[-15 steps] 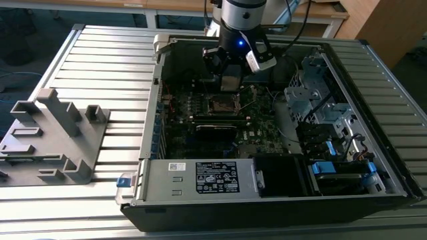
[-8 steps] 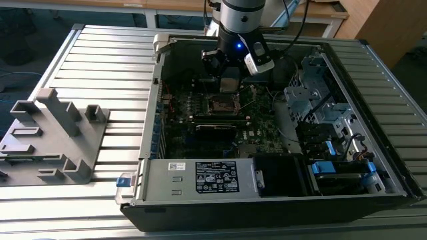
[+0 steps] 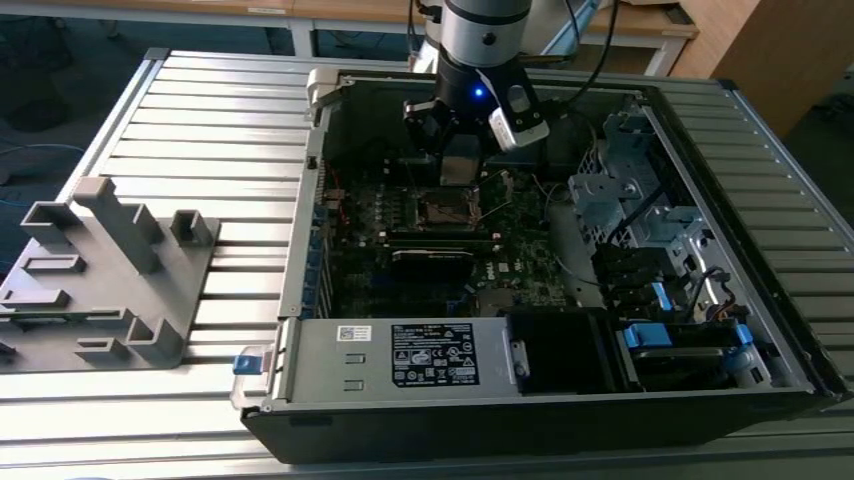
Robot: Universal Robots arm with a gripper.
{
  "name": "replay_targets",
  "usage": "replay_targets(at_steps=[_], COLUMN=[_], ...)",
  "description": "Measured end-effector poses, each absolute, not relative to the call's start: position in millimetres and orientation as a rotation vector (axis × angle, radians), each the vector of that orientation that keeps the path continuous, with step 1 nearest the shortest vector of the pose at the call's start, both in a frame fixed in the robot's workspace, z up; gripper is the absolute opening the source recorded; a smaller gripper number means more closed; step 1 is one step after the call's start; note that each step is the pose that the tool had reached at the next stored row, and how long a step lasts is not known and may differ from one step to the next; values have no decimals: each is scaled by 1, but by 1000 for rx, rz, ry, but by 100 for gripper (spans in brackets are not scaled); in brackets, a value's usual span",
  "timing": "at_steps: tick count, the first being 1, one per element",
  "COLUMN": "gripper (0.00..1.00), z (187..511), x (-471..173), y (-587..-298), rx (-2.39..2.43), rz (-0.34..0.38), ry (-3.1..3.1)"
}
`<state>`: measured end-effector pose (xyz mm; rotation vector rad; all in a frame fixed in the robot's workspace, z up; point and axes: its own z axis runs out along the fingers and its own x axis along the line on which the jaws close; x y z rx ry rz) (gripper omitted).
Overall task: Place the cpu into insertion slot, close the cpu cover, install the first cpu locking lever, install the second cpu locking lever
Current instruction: 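Place the cpu into insertion slot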
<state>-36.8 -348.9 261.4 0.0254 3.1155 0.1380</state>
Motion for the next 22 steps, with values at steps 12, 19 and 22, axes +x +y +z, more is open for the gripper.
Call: replay_targets(at_steps=[12,19,22], gripper=[54,54,54], z=[251,251,251], x=[-38,-38,-38], y=[-349,-349,-349], rx=[26,26,25], rz=[138,138,138], ry=[3114,3114,3114])
